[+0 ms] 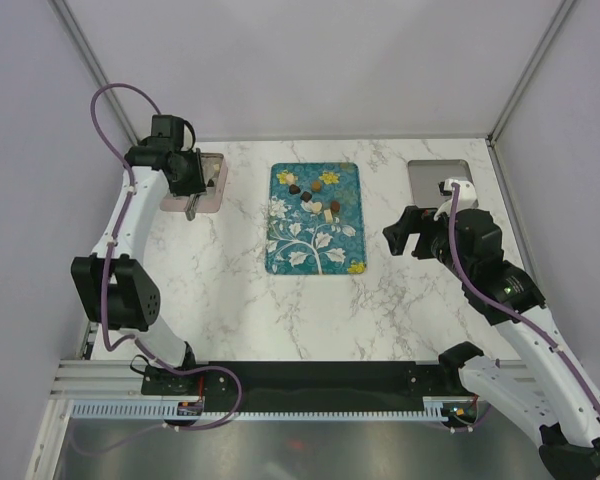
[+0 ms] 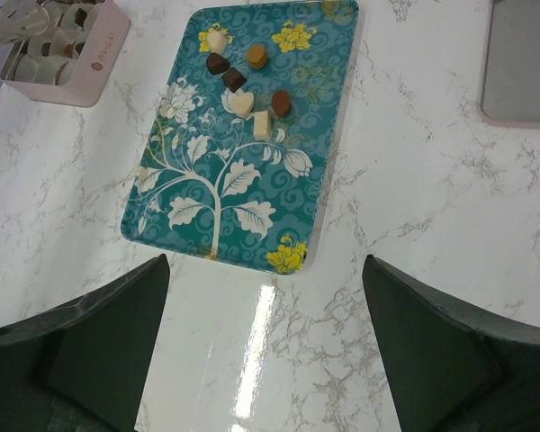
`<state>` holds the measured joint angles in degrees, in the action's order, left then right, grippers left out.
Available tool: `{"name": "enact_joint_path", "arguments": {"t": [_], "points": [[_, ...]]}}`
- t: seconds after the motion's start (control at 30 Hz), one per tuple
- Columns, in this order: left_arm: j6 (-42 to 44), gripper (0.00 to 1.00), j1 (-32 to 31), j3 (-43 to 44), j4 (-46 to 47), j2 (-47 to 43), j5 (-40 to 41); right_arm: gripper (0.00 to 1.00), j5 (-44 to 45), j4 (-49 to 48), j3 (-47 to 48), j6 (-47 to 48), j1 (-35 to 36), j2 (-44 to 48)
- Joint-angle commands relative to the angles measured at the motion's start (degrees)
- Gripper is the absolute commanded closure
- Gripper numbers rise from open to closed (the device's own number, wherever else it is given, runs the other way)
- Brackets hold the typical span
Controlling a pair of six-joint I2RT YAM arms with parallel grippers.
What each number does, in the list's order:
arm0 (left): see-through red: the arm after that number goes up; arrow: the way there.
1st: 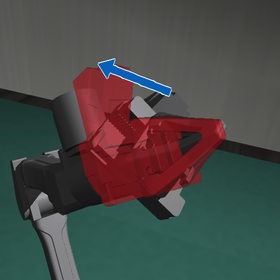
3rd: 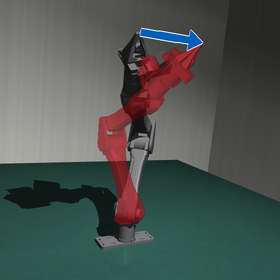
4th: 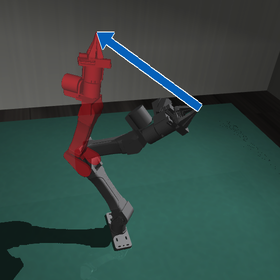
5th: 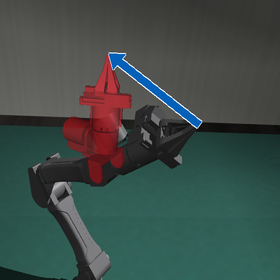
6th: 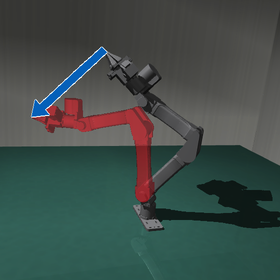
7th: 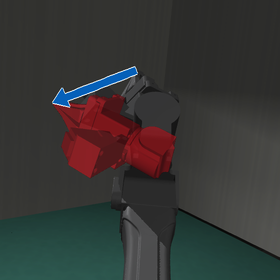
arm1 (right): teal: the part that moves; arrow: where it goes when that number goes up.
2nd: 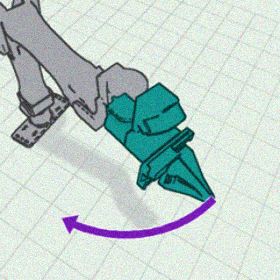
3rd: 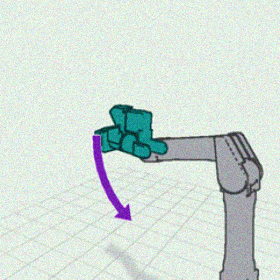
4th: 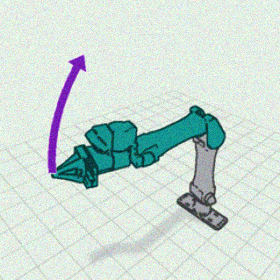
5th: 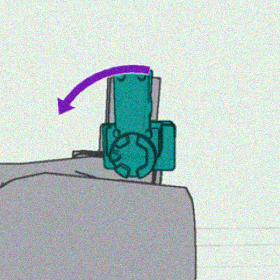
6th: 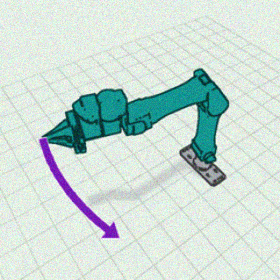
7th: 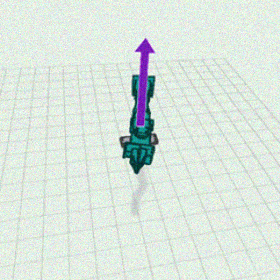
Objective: Pack the chocolate
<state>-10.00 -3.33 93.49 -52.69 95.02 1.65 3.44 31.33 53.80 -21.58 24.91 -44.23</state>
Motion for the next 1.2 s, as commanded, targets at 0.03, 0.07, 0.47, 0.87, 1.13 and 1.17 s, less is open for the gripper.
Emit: {"name": "enact_joint_path", "arguments": {"t": [0.03,0.07,0.47,0.87,1.13,1.17], "points": [[-1.69,0.72,0.43,1.87,0.22,1.74,1.95,0.03,0.16,-0.83,0.78,0.75,-0.03,-0.07],[-1.78,0.72,0.43,1.69,0.30,1.92,2.56,0.03,0.07,-0.83,0.78,0.84,-0.03,-0.07],[-2.13,0.69,0.78,-1.91,0.83,2.27,5.03,0.03,-0.10,-0.83,0.43,0.49,-0.03,0.11],[-2.31,0.66,0.87,-3.67,1.80,4.47,3.19,0.03,0.16,-0.83,0.08,0.49,-0.03,0.46],[-2.22,0.65,0.87,-3.32,2.24,5.26,2.66,0.03,0.34,-0.83,0.08,0.67,-0.03,0.46],[-2.13,0.64,0.96,-3.40,2.24,5.17,2.83,0.03,0.25,-0.83,0.08,0.58,-0.03,0.46]]}}
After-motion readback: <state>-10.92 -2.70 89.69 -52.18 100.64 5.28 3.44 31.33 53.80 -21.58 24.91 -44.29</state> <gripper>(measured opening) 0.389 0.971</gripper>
